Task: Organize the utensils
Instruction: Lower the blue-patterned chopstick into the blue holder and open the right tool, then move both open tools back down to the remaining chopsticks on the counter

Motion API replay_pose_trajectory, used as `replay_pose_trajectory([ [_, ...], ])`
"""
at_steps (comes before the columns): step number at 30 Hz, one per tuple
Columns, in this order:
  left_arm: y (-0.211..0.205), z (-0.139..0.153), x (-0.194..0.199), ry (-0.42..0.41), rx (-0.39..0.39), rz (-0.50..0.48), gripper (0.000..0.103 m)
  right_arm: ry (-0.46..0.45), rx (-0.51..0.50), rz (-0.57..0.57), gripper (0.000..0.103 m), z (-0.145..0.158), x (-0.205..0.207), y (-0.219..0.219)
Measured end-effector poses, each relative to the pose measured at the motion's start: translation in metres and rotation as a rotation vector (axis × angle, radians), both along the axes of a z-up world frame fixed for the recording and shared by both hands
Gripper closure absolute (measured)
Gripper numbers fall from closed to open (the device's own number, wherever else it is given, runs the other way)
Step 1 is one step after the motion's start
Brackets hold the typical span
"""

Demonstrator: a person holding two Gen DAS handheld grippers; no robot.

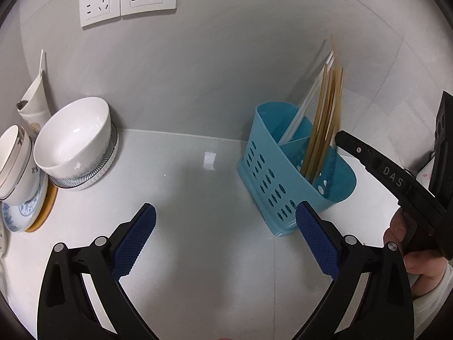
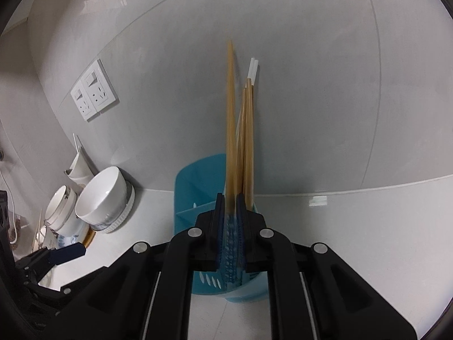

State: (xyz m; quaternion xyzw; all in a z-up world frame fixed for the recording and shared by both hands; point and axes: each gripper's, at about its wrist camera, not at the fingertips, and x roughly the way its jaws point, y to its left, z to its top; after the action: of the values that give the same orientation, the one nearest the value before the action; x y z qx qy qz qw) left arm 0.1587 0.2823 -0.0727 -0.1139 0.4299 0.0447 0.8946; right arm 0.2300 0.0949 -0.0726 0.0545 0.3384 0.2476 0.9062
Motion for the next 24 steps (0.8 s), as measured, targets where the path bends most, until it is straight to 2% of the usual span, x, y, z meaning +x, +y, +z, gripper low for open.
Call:
replay_pose_trajectory([
  [1,0.0,0.0,0.0,0.003,0.001,0.001,0.006,0.012,-0.004,0.012,0.09,0.001,-0.001,-0.001],
  [3,0.0,0.0,0.0,-0.001,-0.004,0.004,0.006,0.012,-0.019,0.014,0.076,0.005,-0.003,-0.003],
  [10,-0.005,0.001,-0.005,-0.006,0.001,-0.001,0.006,-0.012,-0.083,-0.005,0.048,0.018,-0.018,-0.019],
  [12,-0.007,0.002,-0.007,-0.004,0.001,0.004,0.006,-0.015,-0.103,-0.015,0.036,0.019,-0.022,-0.025],
  [14,-0.009,0.002,-0.009,-0.003,0.0,0.007,0.006,-0.015,-0.12,-0.023,0.03,0.02,-0.027,-0.033],
  [17,-0.014,0.003,-0.012,0.006,-0.007,0.004,0.006,-0.008,-0.14,-0.043,0.013,0.019,-0.034,-0.047],
  [19,-0.018,0.003,-0.014,0.007,0.0,0.003,0.006,-0.011,-0.163,-0.066,0.008,0.016,-0.041,-0.059],
  [24,-0.033,0.002,-0.023,0.017,0.004,-0.018,0.006,0.036,-0.205,-0.1,0.008,0.005,-0.054,-0.089],
])
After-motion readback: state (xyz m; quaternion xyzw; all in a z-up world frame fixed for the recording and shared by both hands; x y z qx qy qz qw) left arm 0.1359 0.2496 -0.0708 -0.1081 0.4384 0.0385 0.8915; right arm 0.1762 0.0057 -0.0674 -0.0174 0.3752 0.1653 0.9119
